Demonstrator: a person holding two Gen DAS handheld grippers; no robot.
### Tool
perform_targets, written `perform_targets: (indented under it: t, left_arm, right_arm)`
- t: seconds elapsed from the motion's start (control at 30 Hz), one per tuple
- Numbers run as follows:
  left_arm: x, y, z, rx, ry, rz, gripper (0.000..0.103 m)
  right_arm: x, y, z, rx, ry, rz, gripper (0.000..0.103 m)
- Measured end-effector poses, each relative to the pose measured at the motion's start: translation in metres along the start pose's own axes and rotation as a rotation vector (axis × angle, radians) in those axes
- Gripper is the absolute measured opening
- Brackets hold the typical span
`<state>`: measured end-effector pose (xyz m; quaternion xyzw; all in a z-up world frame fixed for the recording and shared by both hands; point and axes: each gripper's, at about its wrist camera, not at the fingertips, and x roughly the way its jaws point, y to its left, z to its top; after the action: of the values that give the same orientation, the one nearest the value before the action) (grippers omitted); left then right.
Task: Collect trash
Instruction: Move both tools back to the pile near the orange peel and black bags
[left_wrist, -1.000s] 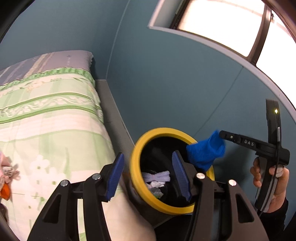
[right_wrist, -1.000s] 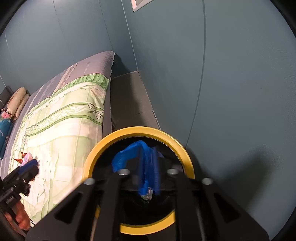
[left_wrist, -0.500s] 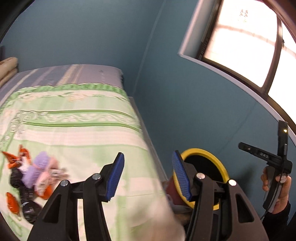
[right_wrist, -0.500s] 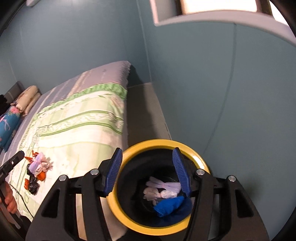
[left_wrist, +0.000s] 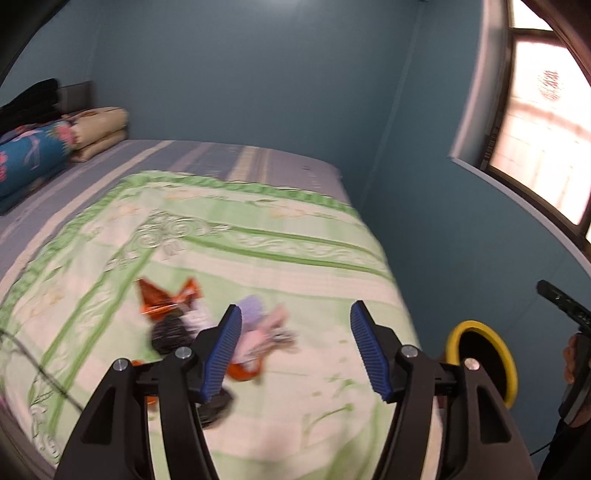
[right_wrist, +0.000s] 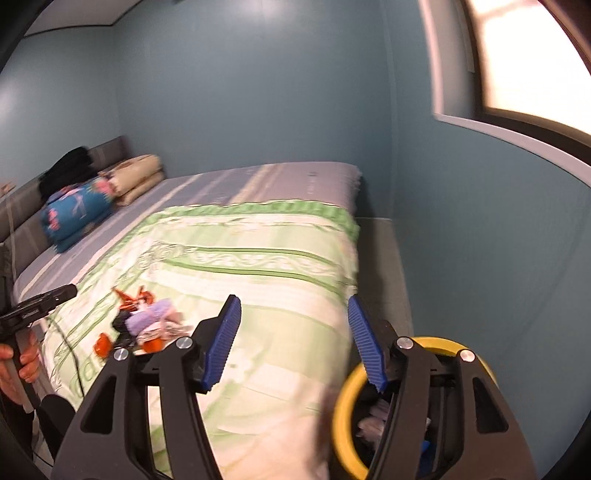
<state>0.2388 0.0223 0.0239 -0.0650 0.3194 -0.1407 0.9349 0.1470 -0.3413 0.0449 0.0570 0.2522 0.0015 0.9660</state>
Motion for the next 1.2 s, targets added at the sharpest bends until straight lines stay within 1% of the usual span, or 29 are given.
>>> perform_targets:
  t: [0.07,0.13,0.23,0.33,0.47,0.53,0.6,0.7,0.97,1.07,1.17,1.2]
  left_arm:
    - [-0.006,0.019,-0.005,-0.017,0.001,0.033,0.061]
    - [-0.011,0.037,-0.011,-0.039,0.001,0.065,0.065]
    - [-0.014,0.057,-0.020,-0.060,0.006,0.095,0.067]
    - [-0.013,0.079,-0.031,-0.084,0.018,0.126,0.073]
    - [-0.008,0.101,-0.047,-0.086,0.037,0.177,0.075]
    - [-0.004,0.111,-0.054,-0.092,0.051,0.190,0.077]
    - [0.001,0.122,-0.062,-0.107,0.072,0.205,0.077]
    - [0.013,0.138,-0.072,-0.135,0.106,0.219,0.077]
    - [0.045,0.166,-0.087,-0.186,0.156,0.241,0.077]
    - [0.057,0.175,-0.091,-0.206,0.170,0.244,0.077]
    - [0.068,0.178,-0.092,-0.203,0.179,0.261,0.077]
    - [0.072,0.179,-0.093,-0.199,0.182,0.265,0.077]
  right_arm:
    - [0.004,0.020,-0.002,-0.023,0.010,0.039,0.057]
    - [0.013,0.036,-0.004,-0.042,0.017,0.062,0.057]
    - [0.027,0.062,-0.009,-0.059,0.046,0.105,0.057]
    - [0.048,0.089,-0.016,-0.081,0.079,0.151,0.057]
    - [0.078,0.118,-0.028,-0.110,0.128,0.204,0.057]
    - [0.092,0.130,-0.032,-0.122,0.154,0.224,0.057]
    - [0.108,0.145,-0.038,-0.134,0.182,0.258,0.057]
    - [0.126,0.162,-0.044,-0.145,0.217,0.283,0.057]
    - [0.190,0.218,-0.053,-0.121,0.321,0.376,0.057]
    - [0.212,0.237,-0.052,-0.113,0.346,0.404,0.057]
    - [0.238,0.257,-0.053,-0.102,0.399,0.424,0.055]
    - [0.245,0.263,-0.053,-0.102,0.415,0.423,0.052]
